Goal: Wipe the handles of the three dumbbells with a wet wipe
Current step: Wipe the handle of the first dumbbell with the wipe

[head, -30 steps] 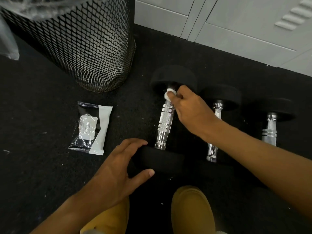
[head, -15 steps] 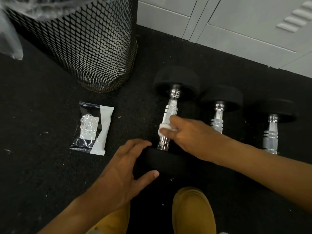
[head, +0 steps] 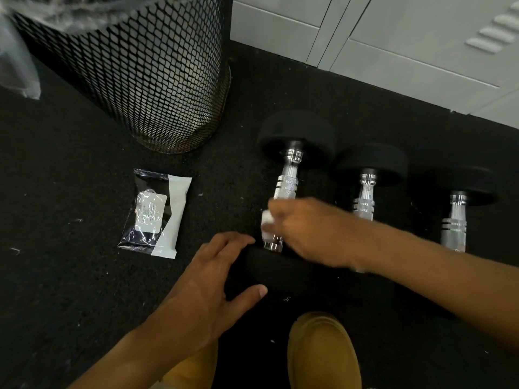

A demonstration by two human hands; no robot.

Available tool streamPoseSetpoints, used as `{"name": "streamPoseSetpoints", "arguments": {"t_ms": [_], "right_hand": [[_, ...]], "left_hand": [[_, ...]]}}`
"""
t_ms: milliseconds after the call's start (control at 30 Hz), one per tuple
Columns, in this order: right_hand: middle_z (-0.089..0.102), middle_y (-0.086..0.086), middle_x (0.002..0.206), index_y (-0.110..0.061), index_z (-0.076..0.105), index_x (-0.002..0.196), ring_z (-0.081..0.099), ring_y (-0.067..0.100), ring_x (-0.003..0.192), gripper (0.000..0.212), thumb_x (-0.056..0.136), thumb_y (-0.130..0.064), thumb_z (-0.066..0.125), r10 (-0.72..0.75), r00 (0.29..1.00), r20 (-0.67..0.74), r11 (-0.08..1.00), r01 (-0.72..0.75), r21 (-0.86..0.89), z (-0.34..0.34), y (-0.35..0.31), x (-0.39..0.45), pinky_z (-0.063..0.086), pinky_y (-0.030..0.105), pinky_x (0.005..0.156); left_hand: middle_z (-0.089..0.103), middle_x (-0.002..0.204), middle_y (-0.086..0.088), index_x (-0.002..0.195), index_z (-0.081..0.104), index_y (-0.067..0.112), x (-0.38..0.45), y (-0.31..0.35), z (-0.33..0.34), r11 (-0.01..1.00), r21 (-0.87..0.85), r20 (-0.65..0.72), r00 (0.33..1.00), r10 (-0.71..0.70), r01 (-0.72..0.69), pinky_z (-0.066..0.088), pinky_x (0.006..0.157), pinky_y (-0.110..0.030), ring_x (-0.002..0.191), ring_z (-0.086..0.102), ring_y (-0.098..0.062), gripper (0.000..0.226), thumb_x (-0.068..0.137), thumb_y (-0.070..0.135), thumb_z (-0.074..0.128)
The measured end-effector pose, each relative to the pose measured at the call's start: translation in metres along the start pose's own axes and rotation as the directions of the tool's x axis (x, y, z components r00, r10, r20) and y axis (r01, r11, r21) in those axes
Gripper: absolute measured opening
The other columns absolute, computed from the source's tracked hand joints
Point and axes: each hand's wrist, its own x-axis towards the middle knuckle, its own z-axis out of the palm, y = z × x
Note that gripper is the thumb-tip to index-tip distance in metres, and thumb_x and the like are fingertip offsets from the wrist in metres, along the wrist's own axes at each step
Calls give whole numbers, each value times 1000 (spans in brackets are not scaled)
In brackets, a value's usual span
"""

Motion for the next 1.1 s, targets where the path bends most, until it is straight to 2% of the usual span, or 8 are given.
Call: {"name": "streamPoseSetpoints", "arguments": {"t_ms": [100, 200, 400, 567, 700, 800, 967, 1100], "right_hand": [[38, -7, 86, -17, 64, 117, 33, 4, 76, 29, 93, -11, 50, -38, 999, 32, 984, 31, 174, 5, -3, -12, 27, 11, 65], [43, -6, 79, -19, 67, 115, 37, 3, 72, 29, 90, -9, 56, -6, 1000, 4, 968, 5, 251, 8, 8, -17, 30, 6, 66], [43, 3, 77, -10, 65, 115, 43, 14, 56, 31, 85, -6, 61, 136, 967, -214, 991, -128, 50, -3, 33, -20, 43, 26, 48], [51, 14, 95, -7, 55, 121, 59, 34, 74, 30, 94, -15, 45, 345, 889, -302, 922, -381, -67, -8, 40, 14, 54, 43, 62], [40, 0, 87, -11, 65, 113, 54, 20, 75, 27, 89, -6, 54, 176, 965, -195, 984, -179, -2, -7, 21, 13, 41, 27, 62], [49, 3, 78, -12, 71, 103, 43, 10, 69, 26, 83, -3, 57, -17, 999, -52, 989, 24, 143, 0, 2, -7, 27, 11, 66], [51, -4, 76, -22, 70, 108, 40, -1, 66, 23, 91, -15, 57, 39, 999, 1, 938, -37, 345, 5, 11, -29, 31, 2, 69], [52, 4, 74, -9, 70, 106, 34, 3, 63, 22, 87, -9, 59, 121, 971, -204, 984, -91, 152, 1, 25, -23, 38, 15, 57]], "left_hand": [[43, 123, 19, 125, 41, 38, 0, 3, 1, 1000, 5, -6, 1000, 13, -13, 43, 95, -27, 112, 48, -9, 59, 73, 59, 57], [40, 124, 22, 126, 39, 39, 1, 5, 2, 1000, 23, 1, 1000, 19, -19, 41, 95, -24, 112, 45, -7, 60, 73, 61, 54], [36, 124, 26, 125, 35, 43, 0, 4, 4, 1000, 23, -1, 1000, 13, -13, 39, 96, -22, 114, 44, -7, 59, 73, 62, 52], [39, 125, 24, 127, 38, 40, -1, 0, 1, 1000, 20, -3, 1000, 5, -5, 43, 95, -26, 114, 46, -7, 59, 74, 61, 54], [38, 126, 26, 127, 36, 43, -1, -2, -1, 1000, 18, 15, 1000, -9, 9, 41, 96, -23, 116, 44, -5, 60, 73, 63, 53], [39, 126, 24, 128, 39, 40, -1, -2, -2, 1000, 20, 15, 1000, -2, 1, 40, 97, -22, 116, 44, -4, 60, 74, 62, 54], [38, 126, 22, 127, 37, 40, 0, 3, 2, 999, 35, 16, 1000, 17, -18, 42, 96, -26, 115, 45, -8, 60, 74, 63, 53], [40, 126, 19, 127, 37, 38, 0, 3, 4, 1000, 27, 2, 1000, 16, -16, 43, 97, -31, 114, 46, -11, 60, 74, 62, 54]]}}
